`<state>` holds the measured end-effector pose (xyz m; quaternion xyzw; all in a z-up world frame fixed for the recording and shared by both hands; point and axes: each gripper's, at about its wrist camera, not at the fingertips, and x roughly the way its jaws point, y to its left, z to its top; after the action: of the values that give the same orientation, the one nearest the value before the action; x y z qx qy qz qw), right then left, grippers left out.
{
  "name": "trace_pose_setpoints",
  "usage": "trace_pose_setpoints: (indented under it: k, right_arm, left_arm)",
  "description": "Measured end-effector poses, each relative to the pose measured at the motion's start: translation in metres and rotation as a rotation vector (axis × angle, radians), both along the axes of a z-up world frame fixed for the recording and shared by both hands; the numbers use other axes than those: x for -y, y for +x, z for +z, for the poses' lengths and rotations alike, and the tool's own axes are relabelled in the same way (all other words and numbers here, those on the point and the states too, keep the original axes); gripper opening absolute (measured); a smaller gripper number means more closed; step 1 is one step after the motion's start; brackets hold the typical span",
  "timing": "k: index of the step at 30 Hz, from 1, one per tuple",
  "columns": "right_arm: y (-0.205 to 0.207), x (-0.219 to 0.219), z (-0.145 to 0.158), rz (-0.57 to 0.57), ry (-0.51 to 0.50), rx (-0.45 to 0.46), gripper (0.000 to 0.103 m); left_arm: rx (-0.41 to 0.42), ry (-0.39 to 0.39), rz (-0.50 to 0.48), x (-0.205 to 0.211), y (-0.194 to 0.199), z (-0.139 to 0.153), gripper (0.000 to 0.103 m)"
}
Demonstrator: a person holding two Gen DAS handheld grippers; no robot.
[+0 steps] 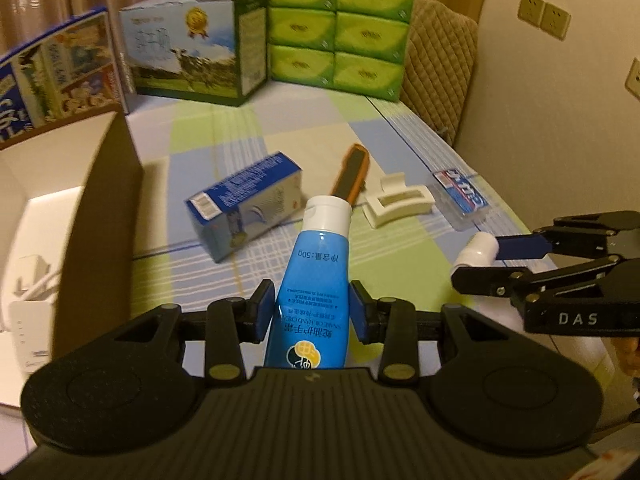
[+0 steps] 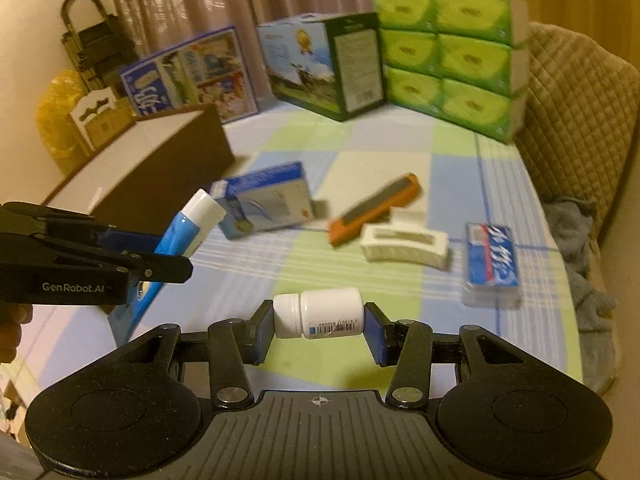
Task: Organize rigid objects
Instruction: 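Carry the blue tube and pill bottle with both tools over the brown box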
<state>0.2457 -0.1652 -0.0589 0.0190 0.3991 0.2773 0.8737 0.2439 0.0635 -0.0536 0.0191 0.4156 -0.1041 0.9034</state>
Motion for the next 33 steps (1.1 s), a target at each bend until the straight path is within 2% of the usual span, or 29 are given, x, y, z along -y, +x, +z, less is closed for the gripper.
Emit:
trace_pose_setpoints:
  k: [8,14,23,33]
  right_arm:
    - [-0.003,-0.045,0.023,0.09,0.037,0.027,0.044]
    - [-0.004,-0.094,0.037,0.172,0.076,0.041,0.044]
    - [-0.007,-0.189,0.057,0.307,0.126,0.078,0.044]
    - [0.007,-0.287,0.057,0.37,0.091,0.094,0.044]
  left_arm:
    - [0.045,-0.018,0.085,-0.042,-0.018,0.029,0.034]
    - [0.069,-0.011,0.164,-0.088,-0.032,0.046,0.034]
    - [0.108,0.022,0.263,-0.168,-0.043,0.067,0.034]
    - [0.118,0.054,0.326,-0.25,-0.033,0.071,0.035]
